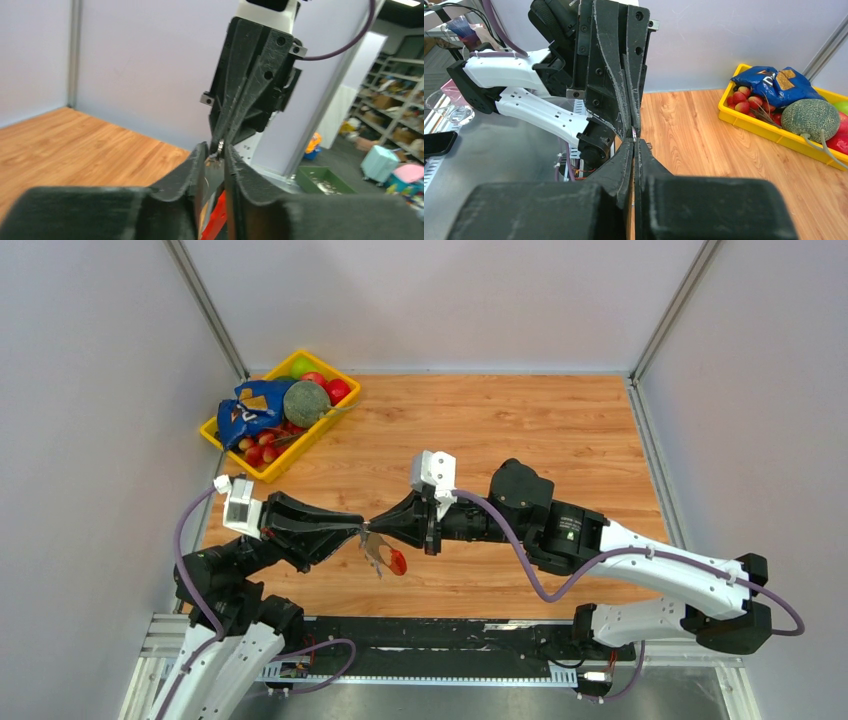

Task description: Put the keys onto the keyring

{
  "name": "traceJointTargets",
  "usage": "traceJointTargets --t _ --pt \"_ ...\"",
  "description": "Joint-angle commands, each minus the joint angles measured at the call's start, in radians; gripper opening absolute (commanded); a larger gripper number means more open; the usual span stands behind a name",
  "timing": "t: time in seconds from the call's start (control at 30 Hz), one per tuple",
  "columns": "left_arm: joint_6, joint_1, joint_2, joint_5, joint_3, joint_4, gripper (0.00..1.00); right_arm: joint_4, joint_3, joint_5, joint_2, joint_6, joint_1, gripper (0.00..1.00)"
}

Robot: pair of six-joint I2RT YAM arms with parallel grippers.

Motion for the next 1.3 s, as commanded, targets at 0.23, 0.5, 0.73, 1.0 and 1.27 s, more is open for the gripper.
traceJointTargets --t 0.23,0.5,0.73,1.0,1.27 --pt "0.264 0.003 0.005 0.033 0.276 -0.427 0.65 -0.187 0.096 -0.065 -0.022 0.024 -0.001 0.00" --pt "0.346 0.003 0.068 0.145 0.345 -0.610 0.66 -0.322 0.158 -0.158 0.003 -0.002 0.000 0.00" --pt "0.342 0.003 0.100 0.261 0.347 -0.616 0.64 -0.400 0.224 -0.240 0.050 -0.042 0.000 0.00" --pt "0.315 0.003 0.109 0.335 0.346 -0.606 0.49 -0.433 0.289 -0.237 0.103 -0.070 0.001 0.00" --pt "0.335 0.003 0.111 0.362 0.349 -0.642 0.37 -0.435 0.331 -0.213 0.138 -0.066 0.000 0.00"
